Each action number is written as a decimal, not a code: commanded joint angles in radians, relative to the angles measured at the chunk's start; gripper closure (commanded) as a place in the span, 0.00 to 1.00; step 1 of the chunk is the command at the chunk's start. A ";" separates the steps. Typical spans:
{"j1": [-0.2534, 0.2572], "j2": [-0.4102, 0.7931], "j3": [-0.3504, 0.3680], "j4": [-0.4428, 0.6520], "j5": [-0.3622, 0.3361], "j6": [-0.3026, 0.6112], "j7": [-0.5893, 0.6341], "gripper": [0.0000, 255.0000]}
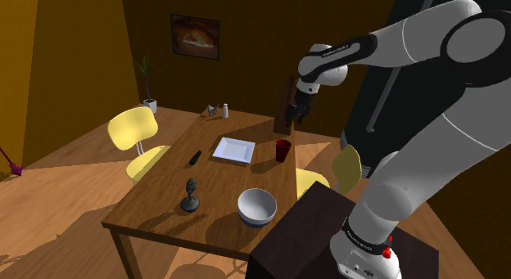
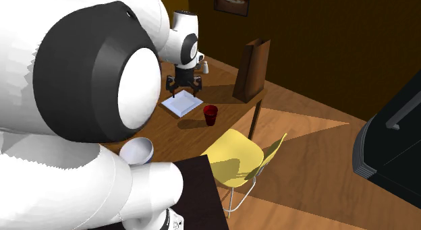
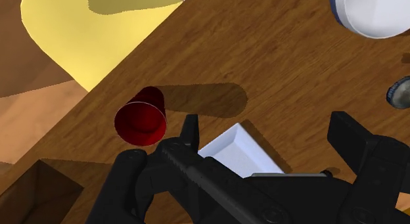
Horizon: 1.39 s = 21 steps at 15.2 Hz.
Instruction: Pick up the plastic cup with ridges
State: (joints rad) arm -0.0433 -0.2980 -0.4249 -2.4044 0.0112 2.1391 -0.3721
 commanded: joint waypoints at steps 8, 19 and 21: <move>-0.007 0.374 -0.119 0.167 0.243 0.122 -0.314 0.00; -0.207 0.848 -0.041 0.536 0.532 0.092 -0.597 0.00; -0.249 0.929 -0.020 0.621 0.559 0.076 -0.620 0.00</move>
State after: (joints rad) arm -0.2716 0.5870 -0.4566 -1.8282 0.5540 2.2233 -0.9796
